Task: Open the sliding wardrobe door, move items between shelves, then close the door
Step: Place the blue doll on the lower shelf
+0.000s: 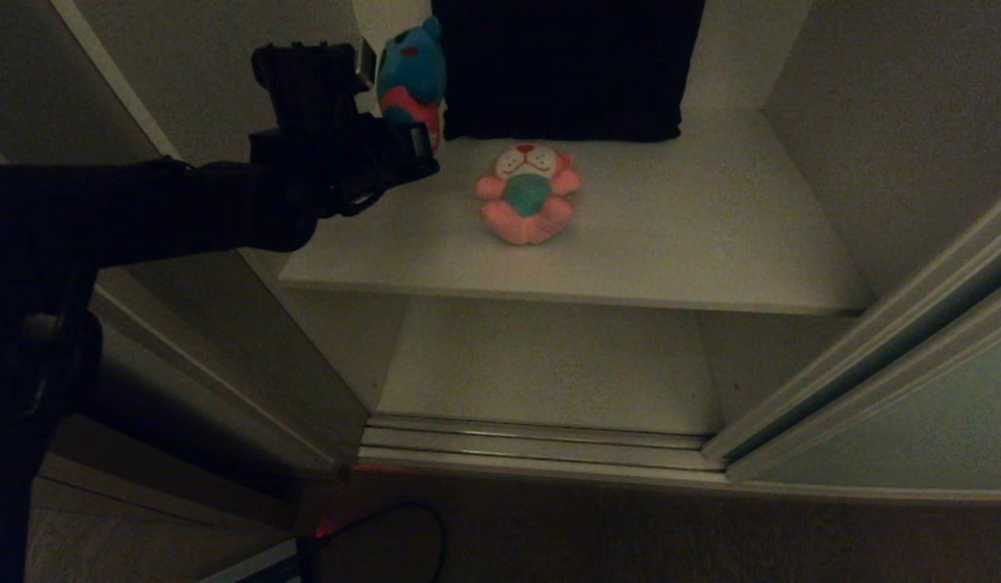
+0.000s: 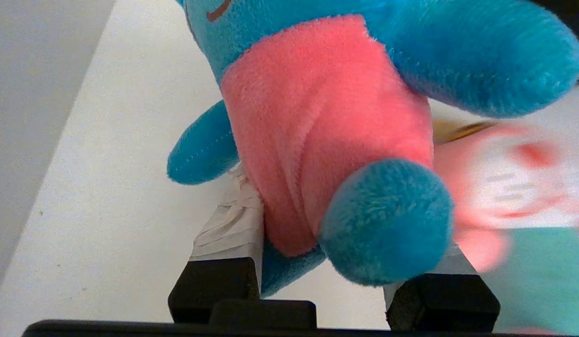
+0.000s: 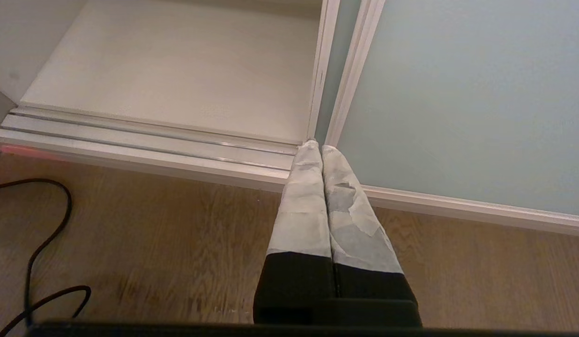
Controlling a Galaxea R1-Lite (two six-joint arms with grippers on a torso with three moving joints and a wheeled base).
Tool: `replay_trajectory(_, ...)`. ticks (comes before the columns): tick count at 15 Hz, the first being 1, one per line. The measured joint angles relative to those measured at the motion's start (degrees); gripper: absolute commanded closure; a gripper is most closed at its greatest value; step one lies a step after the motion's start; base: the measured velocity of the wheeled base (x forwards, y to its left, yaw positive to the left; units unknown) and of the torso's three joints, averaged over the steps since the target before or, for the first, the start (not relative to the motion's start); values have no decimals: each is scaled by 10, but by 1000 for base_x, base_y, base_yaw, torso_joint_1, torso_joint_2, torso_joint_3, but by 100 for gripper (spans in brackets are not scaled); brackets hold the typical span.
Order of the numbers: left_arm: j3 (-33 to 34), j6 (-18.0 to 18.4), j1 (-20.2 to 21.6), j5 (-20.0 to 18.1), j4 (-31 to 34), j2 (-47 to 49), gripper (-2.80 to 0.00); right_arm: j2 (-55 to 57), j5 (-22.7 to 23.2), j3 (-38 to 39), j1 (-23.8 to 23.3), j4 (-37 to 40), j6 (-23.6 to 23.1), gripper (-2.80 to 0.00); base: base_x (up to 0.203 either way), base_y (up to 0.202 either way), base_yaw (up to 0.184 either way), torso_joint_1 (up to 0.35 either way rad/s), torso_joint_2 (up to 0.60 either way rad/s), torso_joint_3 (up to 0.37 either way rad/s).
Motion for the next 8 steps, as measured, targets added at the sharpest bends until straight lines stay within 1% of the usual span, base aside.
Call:
replay_trajectory(2, 6, -3, -22, 13, 38, -34, 0, 0, 0, 0, 0, 0, 0, 0, 0, 0, 0, 0, 0, 0)
replay_trajectory(4, 17, -3, -43, 31, 94, -75, 0, 0, 0, 0, 0, 0, 0, 0, 0, 0, 0, 0, 0, 0)
replay_trajectory(8, 100, 1, -58, 30, 165, -188, 0, 0, 0, 0, 0, 0, 0, 0, 0, 0, 0, 0, 0, 0)
